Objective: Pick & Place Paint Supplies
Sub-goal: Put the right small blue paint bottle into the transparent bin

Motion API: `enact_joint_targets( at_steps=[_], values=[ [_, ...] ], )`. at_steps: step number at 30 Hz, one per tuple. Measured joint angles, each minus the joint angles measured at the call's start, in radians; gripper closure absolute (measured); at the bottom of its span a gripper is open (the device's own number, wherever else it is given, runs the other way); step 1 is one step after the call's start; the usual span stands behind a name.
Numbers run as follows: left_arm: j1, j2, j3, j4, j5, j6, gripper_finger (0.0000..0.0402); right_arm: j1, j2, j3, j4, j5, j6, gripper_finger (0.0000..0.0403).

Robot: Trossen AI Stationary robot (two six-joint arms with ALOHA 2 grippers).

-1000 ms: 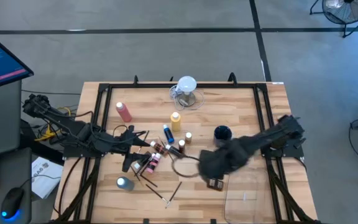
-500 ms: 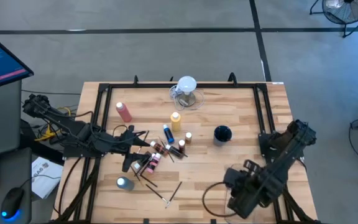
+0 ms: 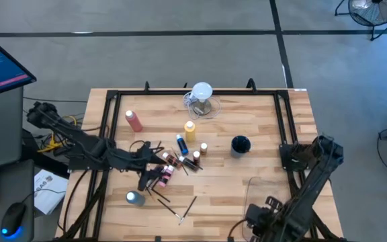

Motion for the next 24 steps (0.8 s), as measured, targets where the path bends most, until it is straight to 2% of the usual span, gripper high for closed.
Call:
enact_joint_targets(
  at_steps=[5, 13, 24],
  values=[
    [-0.016, 0.044, 0.0, 0.06, 0.03, -0.023, 0.0192, -0.003, 0.066, 0.0, -0.007, -0.092, -0.013, 0.0273],
    [-0.073, 0.066, 0.0, 0.109, 0.029, -0.042, 0.0192, -0.035, 0.115, 0.001, 0.077, -0.084, -0.097, 0.0273],
    [-0.145, 0.07, 0.0, 0.146, -0.02, -0.044, 0.0192, -0.069, 0.118, 0.001, 0.086, -0.087, -0.135, 0.0273]
  ],
)
